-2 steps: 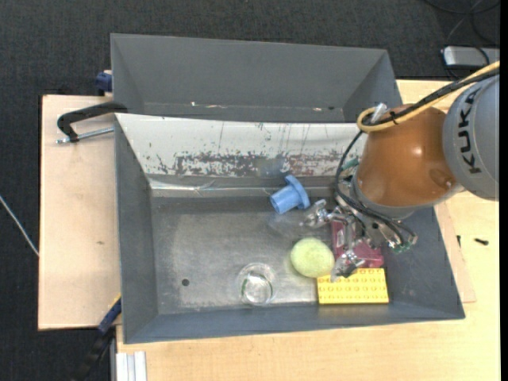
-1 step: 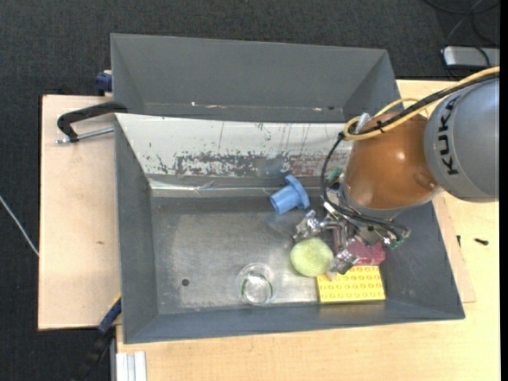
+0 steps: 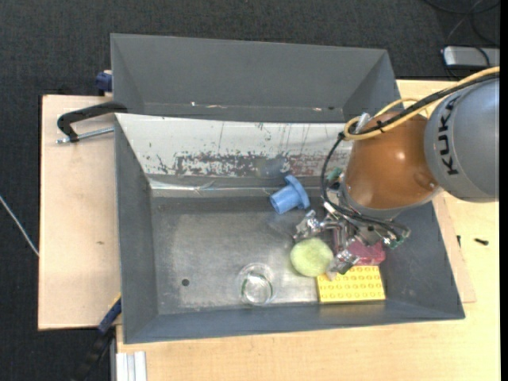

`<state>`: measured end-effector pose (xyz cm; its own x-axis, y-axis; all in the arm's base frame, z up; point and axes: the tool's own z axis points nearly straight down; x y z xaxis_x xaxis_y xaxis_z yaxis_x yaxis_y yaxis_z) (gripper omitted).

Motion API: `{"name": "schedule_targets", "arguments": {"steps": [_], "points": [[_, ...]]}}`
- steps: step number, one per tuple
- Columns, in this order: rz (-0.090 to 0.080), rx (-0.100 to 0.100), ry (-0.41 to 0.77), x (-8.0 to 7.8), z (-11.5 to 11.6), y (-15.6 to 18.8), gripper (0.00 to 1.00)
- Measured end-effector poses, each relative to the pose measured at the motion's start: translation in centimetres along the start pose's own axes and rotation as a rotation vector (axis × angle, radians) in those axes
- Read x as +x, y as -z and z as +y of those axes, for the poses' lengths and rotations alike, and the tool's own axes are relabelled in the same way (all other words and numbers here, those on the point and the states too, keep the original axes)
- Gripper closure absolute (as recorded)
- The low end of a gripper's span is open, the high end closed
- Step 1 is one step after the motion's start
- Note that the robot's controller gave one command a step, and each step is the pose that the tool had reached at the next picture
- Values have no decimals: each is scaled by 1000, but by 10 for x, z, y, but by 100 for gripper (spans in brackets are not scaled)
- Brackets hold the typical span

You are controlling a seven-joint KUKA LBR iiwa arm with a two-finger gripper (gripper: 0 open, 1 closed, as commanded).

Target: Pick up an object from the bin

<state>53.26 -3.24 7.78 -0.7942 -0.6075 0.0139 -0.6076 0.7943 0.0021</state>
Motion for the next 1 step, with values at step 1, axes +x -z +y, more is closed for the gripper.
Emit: {"name": "schedule_targets", "arguments": {"steps": [1], "points": [[-18,4,-18,14,16,101,100]]}}
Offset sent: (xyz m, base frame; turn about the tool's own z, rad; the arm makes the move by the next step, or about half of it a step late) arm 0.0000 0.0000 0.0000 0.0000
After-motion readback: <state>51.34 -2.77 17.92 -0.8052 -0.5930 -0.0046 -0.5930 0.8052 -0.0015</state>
